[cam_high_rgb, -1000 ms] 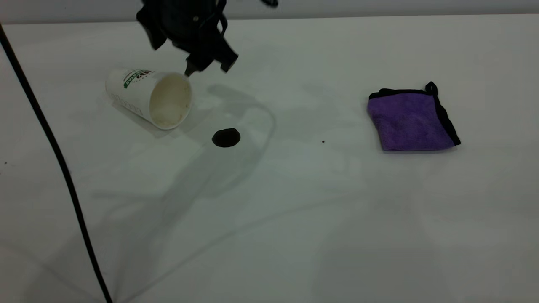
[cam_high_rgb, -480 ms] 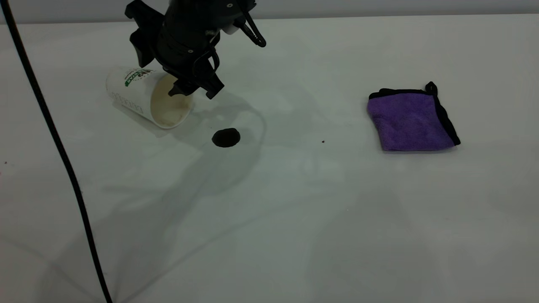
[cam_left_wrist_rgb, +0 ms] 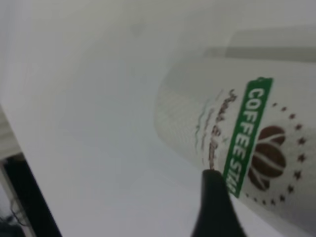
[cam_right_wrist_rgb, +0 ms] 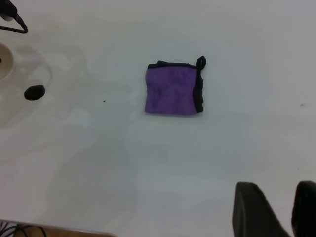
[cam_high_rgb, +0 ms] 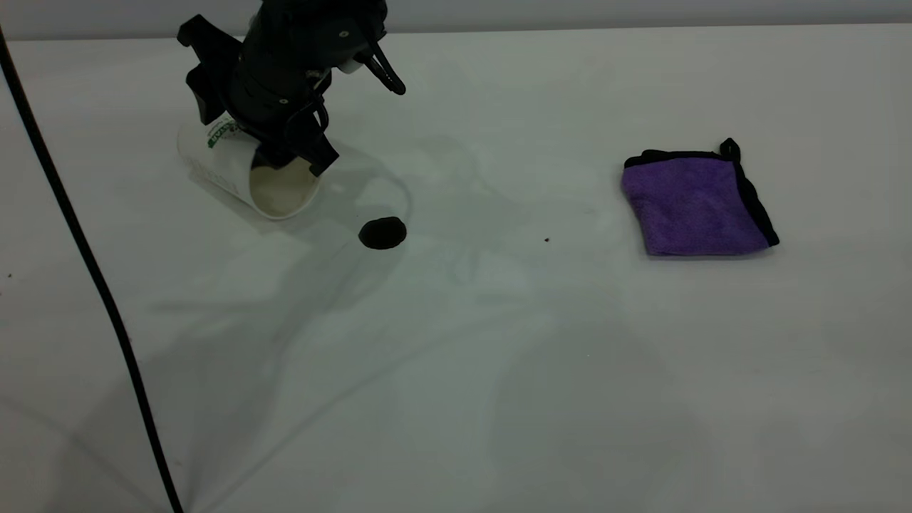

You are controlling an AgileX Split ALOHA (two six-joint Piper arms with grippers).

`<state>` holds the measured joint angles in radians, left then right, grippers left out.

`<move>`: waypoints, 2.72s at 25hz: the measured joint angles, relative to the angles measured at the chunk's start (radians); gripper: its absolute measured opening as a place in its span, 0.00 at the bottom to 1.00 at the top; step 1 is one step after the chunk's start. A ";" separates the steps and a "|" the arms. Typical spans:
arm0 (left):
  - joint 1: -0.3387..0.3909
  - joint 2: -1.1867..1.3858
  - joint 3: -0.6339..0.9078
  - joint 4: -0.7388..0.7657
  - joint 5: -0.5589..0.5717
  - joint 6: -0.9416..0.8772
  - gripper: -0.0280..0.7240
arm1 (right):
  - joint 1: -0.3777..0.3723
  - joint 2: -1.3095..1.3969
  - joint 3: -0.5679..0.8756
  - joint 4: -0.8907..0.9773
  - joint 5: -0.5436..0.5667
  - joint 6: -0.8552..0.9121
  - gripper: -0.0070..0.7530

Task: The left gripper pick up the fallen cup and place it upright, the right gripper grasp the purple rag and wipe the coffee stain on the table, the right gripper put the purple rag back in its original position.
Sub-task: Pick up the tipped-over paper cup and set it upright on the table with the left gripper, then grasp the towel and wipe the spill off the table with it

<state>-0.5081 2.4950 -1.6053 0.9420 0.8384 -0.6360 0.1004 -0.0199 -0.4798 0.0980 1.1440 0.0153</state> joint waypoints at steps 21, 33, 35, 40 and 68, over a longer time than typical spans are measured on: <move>0.345 -0.161 -0.122 -0.830 -0.069 0.684 0.04 | 0.000 0.000 0.000 0.000 0.000 0.000 0.32; 0.365 -0.045 -0.253 -1.009 -0.017 0.810 0.04 | 0.000 0.000 0.000 0.000 0.000 0.000 0.32; 0.367 -0.043 -0.263 -1.011 -0.010 0.808 0.04 | 0.000 0.000 0.000 0.000 0.000 0.000 0.32; 0.376 -0.034 -0.303 -1.011 0.010 0.802 0.08 | 0.000 0.000 0.000 0.000 0.000 0.000 0.32; 0.346 -0.279 -0.418 -1.010 0.225 0.777 0.64 | 0.000 0.000 0.000 0.000 0.000 0.000 0.32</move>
<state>-0.1621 2.2158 -2.0238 -0.0681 1.0639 0.1410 0.1004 -0.0199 -0.4798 0.0983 1.1440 0.0153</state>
